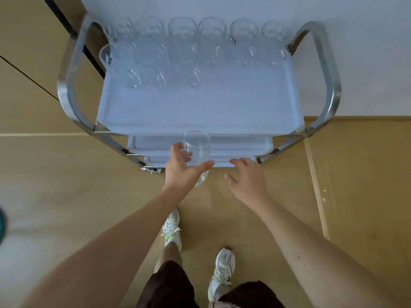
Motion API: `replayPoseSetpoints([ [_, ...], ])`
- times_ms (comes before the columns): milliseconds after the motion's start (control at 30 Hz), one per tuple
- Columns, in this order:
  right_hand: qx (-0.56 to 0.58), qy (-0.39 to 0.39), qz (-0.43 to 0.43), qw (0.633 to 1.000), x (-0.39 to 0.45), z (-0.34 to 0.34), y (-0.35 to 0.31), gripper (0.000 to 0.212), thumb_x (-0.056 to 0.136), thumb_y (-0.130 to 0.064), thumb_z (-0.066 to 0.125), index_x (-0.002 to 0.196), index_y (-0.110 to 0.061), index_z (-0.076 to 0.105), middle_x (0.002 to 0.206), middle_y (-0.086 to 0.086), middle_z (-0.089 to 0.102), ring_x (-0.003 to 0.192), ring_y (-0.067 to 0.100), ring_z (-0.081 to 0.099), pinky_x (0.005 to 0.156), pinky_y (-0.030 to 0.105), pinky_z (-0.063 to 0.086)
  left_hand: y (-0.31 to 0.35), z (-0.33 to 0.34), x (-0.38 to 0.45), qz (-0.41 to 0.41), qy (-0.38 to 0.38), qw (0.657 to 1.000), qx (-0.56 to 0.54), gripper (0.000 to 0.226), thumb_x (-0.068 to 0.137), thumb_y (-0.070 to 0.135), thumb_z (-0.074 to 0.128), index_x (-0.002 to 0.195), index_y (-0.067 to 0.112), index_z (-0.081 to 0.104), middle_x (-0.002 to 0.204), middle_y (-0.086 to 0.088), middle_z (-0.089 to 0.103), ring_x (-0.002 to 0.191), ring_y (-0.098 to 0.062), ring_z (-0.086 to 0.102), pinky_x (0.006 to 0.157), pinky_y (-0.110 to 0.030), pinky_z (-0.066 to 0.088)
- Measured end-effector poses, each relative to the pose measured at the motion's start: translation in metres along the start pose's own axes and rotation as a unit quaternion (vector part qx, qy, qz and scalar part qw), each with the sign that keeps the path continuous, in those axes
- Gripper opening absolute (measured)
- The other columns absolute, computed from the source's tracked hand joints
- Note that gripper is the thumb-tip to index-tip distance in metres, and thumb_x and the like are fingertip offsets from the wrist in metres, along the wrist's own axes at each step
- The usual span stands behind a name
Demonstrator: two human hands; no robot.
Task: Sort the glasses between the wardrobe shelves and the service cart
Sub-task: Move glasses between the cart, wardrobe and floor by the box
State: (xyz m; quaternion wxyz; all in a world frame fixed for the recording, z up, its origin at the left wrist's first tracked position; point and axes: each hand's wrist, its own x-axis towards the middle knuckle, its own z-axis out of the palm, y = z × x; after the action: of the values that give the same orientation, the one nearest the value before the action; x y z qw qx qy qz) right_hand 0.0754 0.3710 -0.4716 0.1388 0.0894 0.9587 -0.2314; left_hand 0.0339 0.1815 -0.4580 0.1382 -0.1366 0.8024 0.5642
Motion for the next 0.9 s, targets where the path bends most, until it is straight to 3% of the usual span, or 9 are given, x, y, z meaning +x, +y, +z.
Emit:
replayPoseSetpoints([
  [167, -0.008, -0.009, -0.018, 1.000, 0.005, 0.016, 0.038, 0.052, 0.096, -0.035, 0.063, 0.144, -0.017, 0.054, 0.140, 0.008, 0.054, 0.130, 0.032, 0.047, 0.109, 0.042, 0.037, -0.022, 0.042, -0.017, 0.007, -0.008, 1.000, 0.007, 0.075, 0.061, 0.050, 0.090, 0.117, 0.035, 0.044, 0.116, 0.009, 0.061, 0.098, 0.005, 0.063, 0.077, -0.018, 0.047],
  [300, -0.011, 0.010, -0.026, 1.000, 0.023, 0.040, 0.065, 0.051, 0.096, -0.034, 0.064, 0.143, -0.018, 0.054, 0.140, 0.008, 0.054, 0.129, 0.032, 0.048, 0.105, 0.042, 0.041, -0.048, 0.064, -0.010, 0.009, -0.012, 1.000, 0.025, 0.083, 0.052, 0.062, 0.083, 0.119, 0.034, 0.043, 0.112, 0.016, 0.060, 0.100, 0.002, 0.063, 0.086, -0.029, 0.051],
  [400, -0.010, 0.023, -0.028, 0.999, 0.041, 0.065, 0.087, 0.051, 0.096, -0.035, 0.064, 0.143, -0.018, 0.054, 0.140, 0.008, 0.055, 0.129, 0.032, 0.049, 0.107, 0.045, 0.040, -0.074, 0.081, 0.011, 0.005, -0.002, 1.000, 0.018, 0.083, 0.057, 0.056, 0.090, 0.123, 0.032, 0.046, 0.116, 0.012, 0.062, 0.096, 0.007, 0.063, 0.079, -0.023, 0.051],
  [567, -0.010, 0.030, -0.021, 0.999, 0.070, 0.108, 0.120, 0.053, 0.097, -0.036, 0.062, 0.146, -0.020, 0.050, 0.143, 0.008, 0.051, 0.131, 0.032, 0.046, 0.107, 0.048, 0.041, -0.110, 0.111, 0.053, 0.016, 0.001, 1.000, -0.005, 0.083, 0.060, 0.056, 0.089, 0.129, 0.034, 0.048, 0.113, 0.011, 0.063, 0.103, -0.004, 0.063, 0.074, -0.027, 0.051],
  [667, -0.018, 0.054, -0.029, 0.998, 0.095, 0.127, 0.135, 0.054, 0.098, -0.036, 0.061, 0.148, -0.020, 0.048, 0.145, 0.009, 0.050, 0.133, 0.032, 0.045, 0.108, 0.047, 0.039, -0.121, 0.127, 0.081, 0.045, -0.003, 0.999, -0.022, 0.081, 0.058, 0.058, 0.087, 0.127, 0.035, 0.051, 0.110, 0.010, 0.063, 0.099, -0.006, 0.065, 0.074, -0.031, 0.056],
  [800, -0.024, 0.100, -0.042, 0.994, 0.128, 0.145, 0.154, 0.055, 0.097, -0.037, 0.062, 0.147, -0.018, 0.050, 0.144, 0.011, 0.052, 0.130, 0.034, 0.047, 0.104, 0.048, 0.043, -0.136, 0.151, 0.117, 0.082, 0.003, 0.996, -0.015, 0.080, 0.057, 0.061, 0.083, 0.125, 0.032, 0.052, 0.105, 0.007, 0.064, 0.091, -0.004, 0.065, 0.066, -0.024, 0.052],
  [900, -0.013, 0.149, -0.046, 0.988, 0.153, 0.158, 0.173, 0.055, 0.095, -0.038, 0.066, 0.144, -0.017, 0.054, 0.140, 0.012, 0.055, 0.126, 0.036, 0.050, 0.101, 0.050, 0.046, -0.147, 0.172, 0.147, 0.108, -0.002, 0.993, -0.036, 0.081, 0.053, 0.065, 0.082, 0.122, 0.033, 0.052, 0.104, 0.004, 0.068, 0.093, -0.009, 0.068, 0.073, -0.032, 0.056],
])
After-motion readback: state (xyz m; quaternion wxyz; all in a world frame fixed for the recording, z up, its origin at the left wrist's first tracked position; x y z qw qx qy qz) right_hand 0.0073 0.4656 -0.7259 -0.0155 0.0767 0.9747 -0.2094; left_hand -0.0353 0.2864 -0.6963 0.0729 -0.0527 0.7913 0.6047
